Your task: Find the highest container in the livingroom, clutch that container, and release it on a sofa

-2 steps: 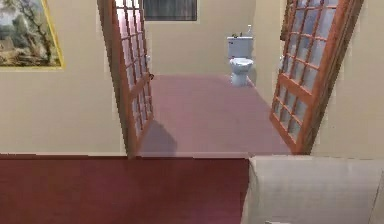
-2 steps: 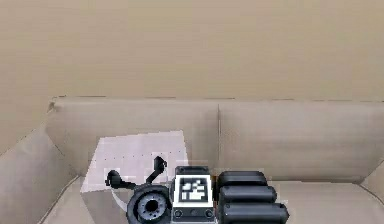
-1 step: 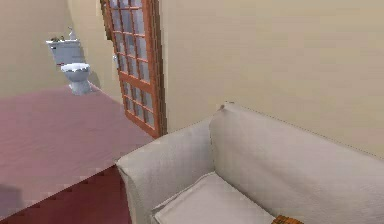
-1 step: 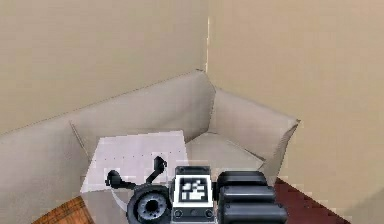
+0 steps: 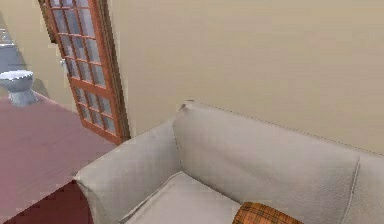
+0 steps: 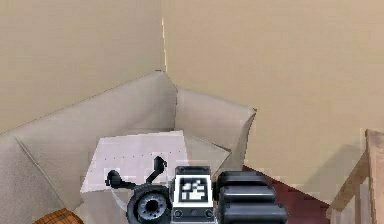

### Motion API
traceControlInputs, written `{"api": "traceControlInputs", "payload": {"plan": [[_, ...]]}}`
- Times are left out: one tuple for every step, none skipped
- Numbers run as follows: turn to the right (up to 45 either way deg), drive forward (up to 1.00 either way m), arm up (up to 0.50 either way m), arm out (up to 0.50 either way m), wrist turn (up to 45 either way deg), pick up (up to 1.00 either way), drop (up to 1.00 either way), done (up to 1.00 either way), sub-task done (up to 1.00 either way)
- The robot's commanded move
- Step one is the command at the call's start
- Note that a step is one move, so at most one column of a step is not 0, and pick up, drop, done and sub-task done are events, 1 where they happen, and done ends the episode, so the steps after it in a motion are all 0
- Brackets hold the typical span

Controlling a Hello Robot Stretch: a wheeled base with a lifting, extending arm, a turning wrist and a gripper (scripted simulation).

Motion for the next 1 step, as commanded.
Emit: {"api": "traceControlInputs", "payload": {"plan": [[0.0,0.0,0.0,0.36,0.0,0.0,0.0,0.0,0.0]]}}
